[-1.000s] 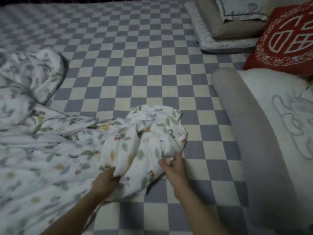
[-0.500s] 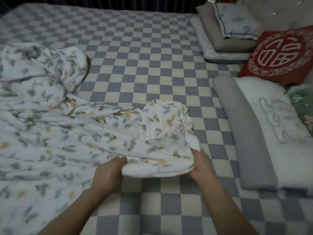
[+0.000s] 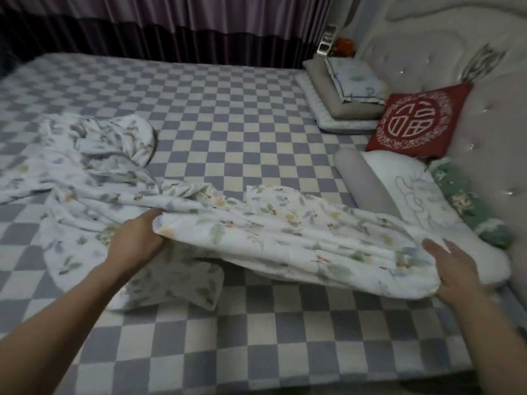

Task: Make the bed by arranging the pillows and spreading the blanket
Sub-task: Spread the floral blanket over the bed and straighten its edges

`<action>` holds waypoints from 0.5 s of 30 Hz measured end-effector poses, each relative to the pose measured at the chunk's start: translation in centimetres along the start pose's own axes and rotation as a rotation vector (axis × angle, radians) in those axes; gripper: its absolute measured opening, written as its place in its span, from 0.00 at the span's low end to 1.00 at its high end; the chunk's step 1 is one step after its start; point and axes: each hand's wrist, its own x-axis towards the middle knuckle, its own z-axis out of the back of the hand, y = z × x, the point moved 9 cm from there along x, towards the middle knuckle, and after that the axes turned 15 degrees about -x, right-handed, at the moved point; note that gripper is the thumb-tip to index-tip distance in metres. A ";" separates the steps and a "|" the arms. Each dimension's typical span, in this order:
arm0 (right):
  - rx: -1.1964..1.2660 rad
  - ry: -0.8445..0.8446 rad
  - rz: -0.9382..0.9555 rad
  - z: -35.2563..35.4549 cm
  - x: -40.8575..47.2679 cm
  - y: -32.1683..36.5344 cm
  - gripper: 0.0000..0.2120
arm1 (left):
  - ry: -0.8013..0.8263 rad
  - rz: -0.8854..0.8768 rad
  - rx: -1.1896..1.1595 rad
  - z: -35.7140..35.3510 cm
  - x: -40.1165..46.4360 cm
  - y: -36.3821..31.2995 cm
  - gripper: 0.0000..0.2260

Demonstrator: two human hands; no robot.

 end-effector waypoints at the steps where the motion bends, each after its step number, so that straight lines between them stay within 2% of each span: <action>1: -0.086 0.149 -0.031 -2.3 -1.6 -0.8 0.19 | 0.047 0.018 -0.058 -0.7 -0.4 -0.6 0.28; 3: -0.487 0.535 -0.031 -6.4 -4.1 -3.4 0.15 | 0.146 0.024 -0.095 -2.2 -1.1 -1.7 0.33; 5: -0.898 0.963 -0.005 -9.4 -7.4 -6.9 0.13 | 0.240 0.034 -0.074 -3.5 -1.7 -2.1 0.29; 6: -1.014 1.105 0.017 -10.5 -8.5 -7.9 0.10 | 0.278 0.038 -0.068 -4.1 -1.8 -2.2 0.26; 7: -1.076 1.159 0.079 -11.7 -8.8 -8.0 0.08 | 0.313 0.052 -0.052 -4.6 -1.9 -2.2 0.22; 8: -1.069 1.110 0.149 -13.0 -8.0 -7.0 0.10 | 0.337 0.062 -0.031 -5.1 -1.7 -2.2 0.19; 9: -1.032 0.968 0.234 -14.0 -5.9 -5.9 0.09 | 0.354 0.075 -0.010 -5.5 -1.7 -2.2 0.19; 11: -0.999 0.655 0.346 -15.8 -1.3 -3.4 0.03 | 0.350 0.111 0.017 -6.4 -1.3 -1.4 0.25; 13: -0.921 0.486 0.320 -17.9 2.5 -2.1 0.12 | 0.307 0.173 0.003 -7.0 -0.8 0.1 0.26; 15: -0.867 0.464 0.286 -20.8 4.8 -1.7 0.19 | 0.251 0.223 -0.039 -7.4 -1.0 1.7 0.30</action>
